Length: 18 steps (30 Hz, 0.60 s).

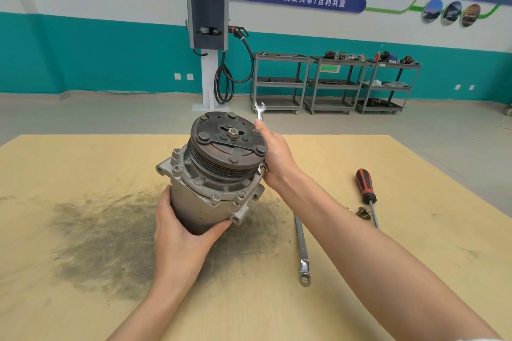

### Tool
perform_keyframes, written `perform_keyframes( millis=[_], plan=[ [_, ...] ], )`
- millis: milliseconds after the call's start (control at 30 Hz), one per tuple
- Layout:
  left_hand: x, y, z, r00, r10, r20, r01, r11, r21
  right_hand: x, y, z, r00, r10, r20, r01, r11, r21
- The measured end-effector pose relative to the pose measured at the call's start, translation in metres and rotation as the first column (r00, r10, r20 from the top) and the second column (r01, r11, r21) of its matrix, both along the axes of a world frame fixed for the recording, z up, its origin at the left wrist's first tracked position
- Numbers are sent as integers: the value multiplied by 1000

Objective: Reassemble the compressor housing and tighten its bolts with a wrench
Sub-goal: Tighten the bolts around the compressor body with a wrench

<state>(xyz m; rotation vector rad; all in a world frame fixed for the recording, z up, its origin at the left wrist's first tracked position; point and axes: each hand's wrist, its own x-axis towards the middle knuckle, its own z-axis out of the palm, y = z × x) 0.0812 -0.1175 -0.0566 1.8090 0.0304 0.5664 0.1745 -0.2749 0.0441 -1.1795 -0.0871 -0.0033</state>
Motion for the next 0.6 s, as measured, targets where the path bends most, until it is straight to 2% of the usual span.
perform_keyframes(
  millis=[100,200,267,433,533,600],
  plan=[
    [1,0,-1,1000,12,1,-12,1000,2,-2,-1,2,1000,-3,-24,2,999,-49],
    [2,0,-2,1000,21,0,-21,1000,7,-2,-9,8,998,-55,-6,51,953,-299],
    [2,1,-2,1000,19,-1,-19,1000,7,0,-15,13,998,-41,51,58,912,-406],
    [1,1,-2,1000,14,-8,-14,1000,5,3,-36,35,988,130,83,-71,862,-502],
    [2,1,-2,1000,13,-11,-13,1000,8,4,-45,53,996,44,75,-7,900,-435],
    [2,1,-2,1000,12,-14,-12,1000,12,5,-53,59,995,-19,96,66,858,-510]
  ],
)
